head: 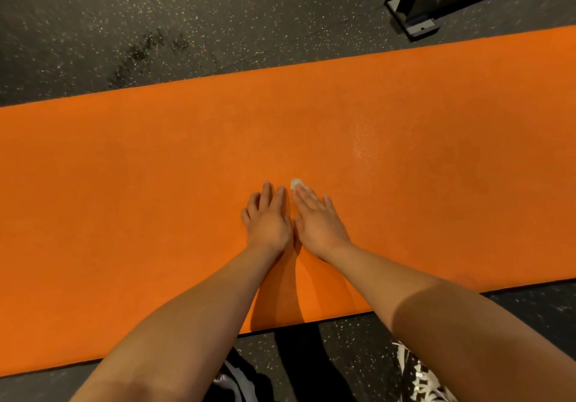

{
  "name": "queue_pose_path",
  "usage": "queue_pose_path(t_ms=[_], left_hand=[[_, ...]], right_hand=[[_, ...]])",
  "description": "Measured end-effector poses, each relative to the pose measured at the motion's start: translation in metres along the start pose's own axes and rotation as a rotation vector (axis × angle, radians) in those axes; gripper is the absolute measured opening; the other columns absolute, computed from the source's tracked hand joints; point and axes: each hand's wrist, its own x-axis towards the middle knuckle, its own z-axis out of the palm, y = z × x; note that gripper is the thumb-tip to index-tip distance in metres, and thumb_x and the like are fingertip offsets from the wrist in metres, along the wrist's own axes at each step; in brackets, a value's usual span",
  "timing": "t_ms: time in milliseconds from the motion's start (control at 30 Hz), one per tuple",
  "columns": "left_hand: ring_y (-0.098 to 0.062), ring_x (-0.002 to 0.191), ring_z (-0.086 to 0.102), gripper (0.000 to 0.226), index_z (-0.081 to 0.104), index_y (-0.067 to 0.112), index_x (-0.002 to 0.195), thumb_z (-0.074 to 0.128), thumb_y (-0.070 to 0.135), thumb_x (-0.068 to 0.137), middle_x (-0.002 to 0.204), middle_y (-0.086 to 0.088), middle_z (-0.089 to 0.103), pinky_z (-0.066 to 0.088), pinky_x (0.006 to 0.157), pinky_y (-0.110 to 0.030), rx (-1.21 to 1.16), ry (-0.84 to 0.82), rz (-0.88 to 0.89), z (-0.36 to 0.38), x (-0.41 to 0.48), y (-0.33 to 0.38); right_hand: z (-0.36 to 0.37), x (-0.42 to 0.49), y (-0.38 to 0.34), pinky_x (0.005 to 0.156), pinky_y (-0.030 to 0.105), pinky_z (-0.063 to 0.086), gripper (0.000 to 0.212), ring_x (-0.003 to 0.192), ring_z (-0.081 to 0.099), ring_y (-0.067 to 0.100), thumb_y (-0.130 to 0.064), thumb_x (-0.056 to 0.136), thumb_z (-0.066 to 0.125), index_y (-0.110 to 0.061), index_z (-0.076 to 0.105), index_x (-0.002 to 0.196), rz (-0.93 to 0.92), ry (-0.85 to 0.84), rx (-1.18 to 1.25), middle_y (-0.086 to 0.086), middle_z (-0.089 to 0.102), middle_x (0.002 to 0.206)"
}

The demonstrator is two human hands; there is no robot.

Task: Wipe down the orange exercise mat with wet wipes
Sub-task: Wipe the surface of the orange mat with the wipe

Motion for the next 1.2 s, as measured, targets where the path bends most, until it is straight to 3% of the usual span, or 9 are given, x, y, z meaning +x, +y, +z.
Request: queue_pose_path(t_ms=[200, 267, 467, 600, 767, 900, 1033, 1133, 1200], left_hand=[[-0.029, 0.151, -0.001, 0.058, 0.014, 0.04, 0.158, 0.037, 0.038, 0.105, 0.169, 0.006, -0.006, 0.008, 0.118, -0.055, 0.042, -0.048, 0.0, 0.006, 0.002, 0.0], [-0.027, 0.152, 0.001, 0.057, 0.017, 0.039, 0.158, 0.037, 0.036, 0.105, 0.169, 0.007, -0.004, 0.008, 0.118, -0.053, 0.027, -0.032, -0.001, 0.007, 0.002, -0.001], [-0.023, 0.152, 0.005, 0.054, 0.02, 0.034, 0.159, 0.032, 0.037, 0.107, 0.168, 0.01, 0.004, 0.008, 0.118, -0.05, -0.049, 0.031, -0.005, 0.011, 0.003, -0.004], [-0.023, 0.151, 0.004, 0.056, 0.02, 0.032, 0.159, 0.035, 0.029, 0.105, 0.169, 0.009, 0.003, 0.006, 0.118, -0.05, -0.03, 0.03, -0.002, 0.008, 0.002, -0.002], [-0.024, 0.15, 0.006, 0.056, 0.021, 0.032, 0.159, 0.037, 0.028, 0.105, 0.168, 0.008, 0.004, 0.008, 0.117, -0.051, 0.004, 0.024, 0.005, 0.004, 0.002, -0.002], [-0.028, 0.143, 0.02, 0.051, 0.036, 0.034, 0.153, 0.043, 0.026, 0.103, 0.165, 0.005, 0.021, 0.017, 0.113, -0.05, -0.032, 0.115, -0.026, 0.005, 0.009, 0.002], [-0.029, 0.146, 0.017, 0.046, 0.039, 0.035, 0.151, 0.04, 0.032, 0.106, 0.166, 0.004, 0.02, 0.014, 0.111, -0.05, -0.07, 0.172, -0.053, 0.002, 0.021, 0.004], [-0.027, 0.151, 0.004, 0.052, 0.028, 0.036, 0.156, 0.038, 0.03, 0.105, 0.168, 0.004, 0.007, 0.006, 0.115, -0.052, -0.018, 0.11, -0.044, 0.001, 0.026, 0.0], [-0.027, 0.152, 0.001, 0.057, 0.022, 0.037, 0.158, 0.038, 0.027, 0.104, 0.169, 0.006, 0.001, 0.005, 0.117, -0.053, 0.007, 0.072, -0.03, 0.001, 0.025, -0.003]], right_hand=[[-0.024, 0.01, 0.037, 0.126, 0.044, -0.006, 0.065, 0.155, -0.016, 0.014, -0.031, 0.107, 0.03, -0.016, -0.001, 0.162, 0.421, 0.119, 0.081, -0.002, -0.017, 0.168], [-0.019, 0.015, 0.024, 0.126, 0.043, -0.005, 0.066, 0.154, -0.017, 0.013, -0.029, 0.107, 0.032, -0.014, 0.0, 0.162, 0.38, 0.125, 0.098, -0.001, -0.019, 0.168], [-0.005, 0.017, -0.014, 0.126, 0.042, -0.006, 0.057, 0.155, -0.01, 0.008, -0.029, 0.11, 0.025, -0.02, 0.006, 0.163, -0.053, -0.057, 0.023, -0.008, -0.009, 0.169], [-0.012, 0.019, 0.016, 0.125, 0.046, -0.007, 0.057, 0.155, -0.009, 0.011, -0.027, 0.109, 0.025, -0.021, 0.008, 0.163, 0.126, 0.072, -0.043, -0.006, -0.003, 0.17], [-0.027, 0.03, 0.043, 0.124, 0.046, -0.009, 0.06, 0.154, -0.018, 0.013, -0.031, 0.109, 0.025, -0.017, 0.001, 0.162, 0.417, 0.171, 0.108, -0.002, -0.017, 0.168], [-0.014, 0.04, 0.013, 0.124, 0.048, -0.008, 0.062, 0.154, -0.015, 0.01, -0.017, 0.107, 0.03, -0.017, 0.003, 0.163, 0.23, 0.137, 0.083, -0.004, -0.016, 0.169], [-0.001, 0.039, -0.011, 0.125, 0.048, -0.009, 0.059, 0.155, -0.011, 0.007, -0.025, 0.109, 0.028, -0.022, 0.005, 0.163, -0.096, -0.018, 0.075, -0.01, -0.008, 0.169], [-0.004, 0.043, 0.005, 0.124, 0.047, -0.012, 0.064, 0.155, -0.01, 0.008, -0.017, 0.106, 0.035, -0.027, 0.007, 0.163, -0.09, 0.039, -0.014, -0.011, -0.003, 0.169], [-0.014, 0.049, 0.023, 0.124, 0.048, -0.011, 0.065, 0.155, -0.009, 0.011, -0.015, 0.105, 0.036, -0.025, 0.008, 0.162, 0.06, 0.133, -0.035, -0.008, 0.001, 0.17]])
